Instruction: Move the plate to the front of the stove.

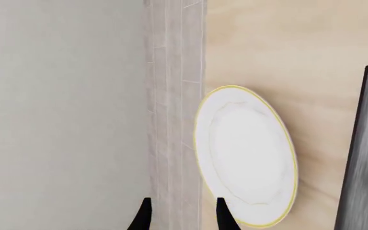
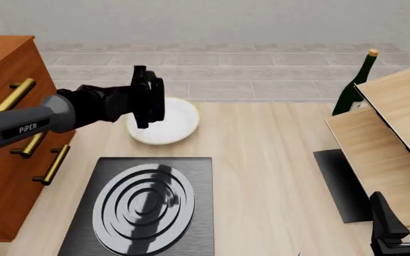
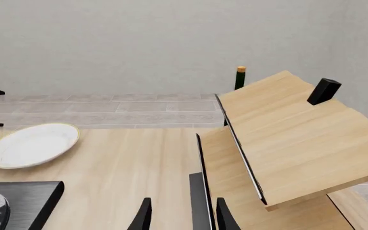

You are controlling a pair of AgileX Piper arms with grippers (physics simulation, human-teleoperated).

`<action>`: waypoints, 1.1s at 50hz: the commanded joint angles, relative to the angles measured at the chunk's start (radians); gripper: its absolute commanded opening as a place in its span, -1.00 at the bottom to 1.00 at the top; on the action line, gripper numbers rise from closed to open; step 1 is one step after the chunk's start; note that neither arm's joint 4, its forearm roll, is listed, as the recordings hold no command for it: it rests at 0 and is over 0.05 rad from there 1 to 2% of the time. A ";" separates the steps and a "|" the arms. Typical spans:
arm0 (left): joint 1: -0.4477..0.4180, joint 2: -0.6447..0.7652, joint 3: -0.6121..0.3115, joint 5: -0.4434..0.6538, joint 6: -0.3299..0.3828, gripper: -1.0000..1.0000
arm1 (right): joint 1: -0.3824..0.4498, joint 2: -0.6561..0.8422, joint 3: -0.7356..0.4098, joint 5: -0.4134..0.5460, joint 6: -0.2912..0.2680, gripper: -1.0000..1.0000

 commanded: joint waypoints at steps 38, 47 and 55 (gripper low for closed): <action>-0.123 -0.100 0.041 -0.031 -0.037 1.00 | 0.000 0.000 0.000 0.000 0.000 1.00; -0.142 -0.110 0.053 -0.039 -0.046 1.00 | 0.000 0.000 0.000 0.000 0.001 1.00; -0.168 -0.133 0.087 -0.061 -0.041 1.00 | 0.000 0.000 0.000 0.000 0.000 1.00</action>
